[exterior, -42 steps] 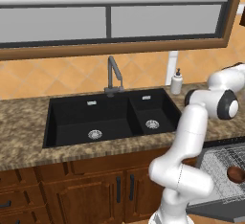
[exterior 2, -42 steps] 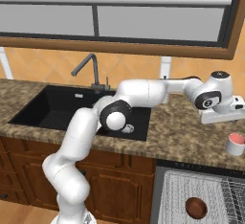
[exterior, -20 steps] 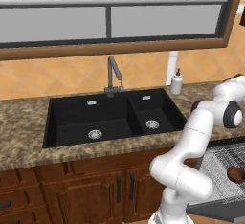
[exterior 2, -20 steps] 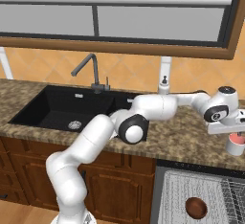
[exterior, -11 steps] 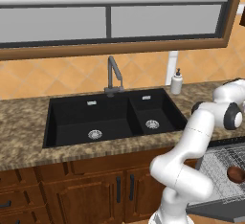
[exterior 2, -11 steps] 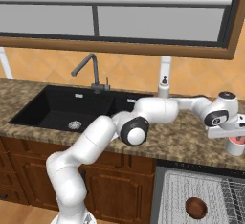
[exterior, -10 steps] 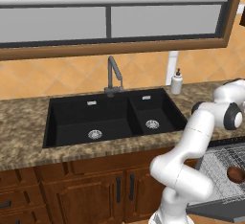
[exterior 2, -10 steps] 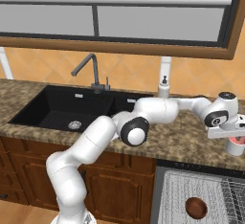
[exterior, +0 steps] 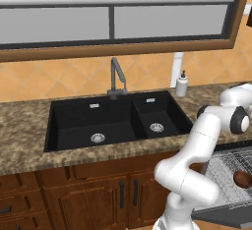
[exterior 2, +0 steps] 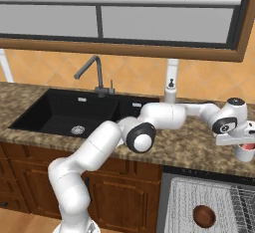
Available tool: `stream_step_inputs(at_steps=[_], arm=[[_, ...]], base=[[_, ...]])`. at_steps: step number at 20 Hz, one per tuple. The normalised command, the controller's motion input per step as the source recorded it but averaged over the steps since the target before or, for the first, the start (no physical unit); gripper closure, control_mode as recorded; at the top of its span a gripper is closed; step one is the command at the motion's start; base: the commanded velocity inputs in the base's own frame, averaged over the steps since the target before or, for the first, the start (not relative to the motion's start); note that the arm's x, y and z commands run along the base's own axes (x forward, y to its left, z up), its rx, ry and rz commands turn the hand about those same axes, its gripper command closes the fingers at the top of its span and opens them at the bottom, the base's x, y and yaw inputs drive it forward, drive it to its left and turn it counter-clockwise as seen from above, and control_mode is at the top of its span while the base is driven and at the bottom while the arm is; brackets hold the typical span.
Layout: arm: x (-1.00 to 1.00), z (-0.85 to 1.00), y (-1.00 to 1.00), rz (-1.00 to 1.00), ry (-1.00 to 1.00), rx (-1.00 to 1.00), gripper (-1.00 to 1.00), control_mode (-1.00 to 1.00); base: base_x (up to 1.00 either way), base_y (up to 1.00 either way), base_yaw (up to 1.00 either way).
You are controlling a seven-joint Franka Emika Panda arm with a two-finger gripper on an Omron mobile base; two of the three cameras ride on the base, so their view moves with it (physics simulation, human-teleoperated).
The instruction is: Pick up the cup and bowl from the counter, place them in the dishwasher, and close the dishwasher door.
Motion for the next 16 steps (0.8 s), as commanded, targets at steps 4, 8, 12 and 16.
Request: stream_step_inputs(at_steps=[4, 8, 12, 16], arm=[[0.00, -0.03, 0.05, 0.00, 0.00, 0.01, 1.00, -1.00], [-0.66, 0.37, 0.39, -0.05, 0.00, 0.14, 1.00, -1.00], [-1.00, 0.66, 0.28, -0.15, -0.01, 0.22, 1.00, -1.00], [-1.00, 0.32, 0.69, -0.22, -0.16, 0.19, 1.00, -1.00]], base=[[0.00, 0.00, 0.00], [0.00, 0.00, 0.00], [0.00, 0.00, 0.00], [0.00, 0.00, 0.00]])
